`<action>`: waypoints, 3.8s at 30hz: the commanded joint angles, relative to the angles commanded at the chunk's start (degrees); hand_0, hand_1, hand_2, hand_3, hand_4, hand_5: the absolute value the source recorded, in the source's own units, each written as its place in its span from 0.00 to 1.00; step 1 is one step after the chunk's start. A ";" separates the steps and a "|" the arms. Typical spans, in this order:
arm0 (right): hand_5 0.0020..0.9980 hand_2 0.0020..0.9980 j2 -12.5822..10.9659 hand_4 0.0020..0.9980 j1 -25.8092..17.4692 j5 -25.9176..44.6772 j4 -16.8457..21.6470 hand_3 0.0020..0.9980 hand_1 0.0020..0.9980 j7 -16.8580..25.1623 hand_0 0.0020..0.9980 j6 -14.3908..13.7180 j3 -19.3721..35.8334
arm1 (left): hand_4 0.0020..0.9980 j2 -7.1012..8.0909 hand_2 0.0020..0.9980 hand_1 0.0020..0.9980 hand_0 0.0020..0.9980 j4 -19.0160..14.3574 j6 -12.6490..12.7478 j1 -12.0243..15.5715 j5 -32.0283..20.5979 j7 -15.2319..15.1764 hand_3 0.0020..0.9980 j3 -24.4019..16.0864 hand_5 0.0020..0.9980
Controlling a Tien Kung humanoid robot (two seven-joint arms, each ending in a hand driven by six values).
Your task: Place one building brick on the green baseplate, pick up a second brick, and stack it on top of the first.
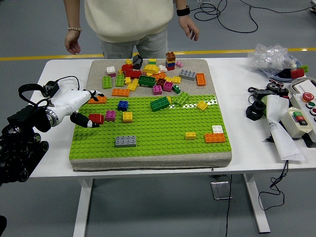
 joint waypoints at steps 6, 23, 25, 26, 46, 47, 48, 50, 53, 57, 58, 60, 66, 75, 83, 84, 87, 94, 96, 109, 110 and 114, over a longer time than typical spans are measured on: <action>0.68 0.74 0.01 0.95 0.03 0.14 0.00 0.70 0.69 -0.01 0.76 0.00 -0.10 | 1.00 -0.47 0.70 0.75 0.85 4.65 1.74 -1.18 -1.05 -1.19 0.84 0.97 0.16; 0.69 0.74 0.05 0.95 0.20 0.28 0.00 0.70 0.69 -0.11 0.76 0.04 -0.21 | 0.95 -1.92 0.60 0.72 0.82 11.56 5.12 -2.25 -5.01 -2.52 0.76 0.50 0.13; 0.69 0.74 0.06 0.95 0.19 0.27 0.00 0.70 0.69 -0.12 0.76 0.06 -0.20 | 0.95 -2.09 0.60 0.72 0.82 11.75 5.00 -2.34 -5.50 -2.59 0.76 0.34 0.13; 0.69 0.74 0.06 0.95 0.18 0.26 0.00 0.70 0.69 -0.12 0.76 0.07 -0.20 | 0.94 -2.17 0.60 0.72 0.82 11.81 4.92 -2.40 -5.71 -2.62 0.75 0.30 0.11; 0.69 0.74 0.08 0.95 0.46 0.16 0.00 0.70 0.69 -0.11 0.76 0.20 -0.29 | 0.91 -3.76 0.58 0.72 0.82 17.23 3.32 -6.11 -9.66 -3.34 0.71 3.29 0.10; 0.69 0.74 0.08 0.95 0.47 0.18 0.00 0.70 0.69 -0.10 0.76 0.19 -0.32 | 0.91 -3.82 0.58 0.72 0.82 17.54 3.31 -6.24 -9.83 -3.38 0.71 3.49 0.10; 0.69 0.74 0.09 0.95 0.48 0.19 0.00 0.70 0.69 -0.10 0.76 0.19 -0.34 | 0.91 -3.90 0.58 0.72 0.82 17.95 3.31 -6.42 -10.05 -3.42 0.71 3.74 0.10; 0.69 0.74 0.11 0.95 0.49 0.15 0.00 0.70 0.69 -0.12 0.76 0.19 -0.33 | 0.91 -4.02 0.58 0.72 0.82 18.53 3.34 -6.65 -10.35 -3.48 0.70 4.04 0.11; 0.69 0.74 0.16 0.95 0.51 0.20 0.00 0.70 0.69 -0.13 0.76 0.19 -0.43 | 0.91 -4.24 0.58 0.72 0.82 19.72 3.42 -7.07 -11.07 -3.65 0.70 4.51 0.11; 0.69 0.74 0.17 0.95 0.53 0.23 0.00 0.70 0.69 -0.14 0.76 0.22 -0.49 | 0.89 -4.53 0.57 0.72 0.81 20.78 3.50 -7.51 -11.97 -3.81 0.68 4.83 0.11; 0.69 0.74 0.17 0.95 0.53 0.22 0.00 0.70 0.69 -0.15 0.76 0.22 -0.49 | 0.89 -4.54 0.57 0.72 0.81 20.82 3.51 -7.53 -12.01 -3.82 0.68 4.84 0.11; 0.69 0.74 0.17 0.95 0.52 0.20 0.00 0.70 0.69 -0.17 0.76 0.25 -0.48 | 0.89 -4.71 0.57 0.72 0.81 21.29 3.53 -7.78 -12.68 -3.92 0.68 5.01 0.11; 0.69 0.74 0.11 0.95 0.60 0.16 0.00 0.70 0.69 -0.16 0.76 0.28 -0.46 | 0.85 -4.80 0.56 0.72 0.81 22.01 3.52 -8.12 -13.83 -4.04 0.63 5.44 0.12; 0.69 0.74 0.12 0.95 0.64 0.15 0.00 0.70 0.69 -0.14 0.76 0.28 -0.45 | 0.73 -4.85 0.54 0.65 0.79 22.86 3.23 -8.25 -15.49 -4.29 0.52 6.34 0.13; 0.69 0.74 0.13 0.95 0.55 -0.02 0.00 0.70 0.69 -0.16 0.76 0.31 -0.35 | 0.72 -4.93 0.53 0.63 0.73 22.76 2.88 -8.09 -16.57 -4.55 0.51 6.44 0.14; 0.69 0.74 0.13 0.95 0.55 -0.03 0.00 0.70 0.69 -0.16 0.76 0.31 -0.34 | 0.72 -4.93 0.53 0.63 0.73 22.73 2.86 -8.07 -16.66 -4.57 0.51 6.42 0.14; 0.69 0.74 0.12 0.95 0.53 -0.09 0.00 0.70 0.69 -0.16 0.76 0.30 -0.30 | 0.69 -4.99 0.53 0.57 0.68 22.48 2.71 -7.93 -17.16 -4.65 0.50 6.30 0.14; 0.69 0.74 0.16 0.95 0.46 -0.16 0.00 0.70 0.69 -0.15 0.76 0.33 -0.27 | 0.63 -4.95 0.52 0.55 0.64 21.94 2.46 -7.48 -18.01 -4.74 0.49 5.53 0.13; 0.69 0.74 0.16 0.95 0.44 -0.17 0.00 0.70 0.69 -0.15 0.76 0.33 -0.23 | 0.63 -4.92 0.52 0.55 0.64 21.83 2.37 -7.34 -18.33 -4.78 0.49 5.07 0.13; 0.69 0.74 0.19 0.95 0.45 -0.02 0.00 0.70 0.69 -0.13 0.76 0.28 -0.16 | 0.59 -4.48 0.51 0.53 0.62 21.76 1.77 -6.62 -20.21 -5.13 0.48 3.54 0.12; 0.69 0.73 0.19 0.95 0.47 -0.01 0.00 0.70 0.69 -0.12 0.76 0.28 -0.16 | 0.59 -4.42 0.51 0.53 0.62 21.75 1.73 -6.53 -20.61 -5.19 0.48 3.42 0.12; 0.69 0.73 0.17 0.95 0.44 -0.02 0.00 0.70 0.69 -0.14 0.76 0.30 -0.11 | 0.59 -4.19 0.51 0.53 0.62 21.39 1.59 -6.25 -21.14 -5.28 0.48 2.76 0.12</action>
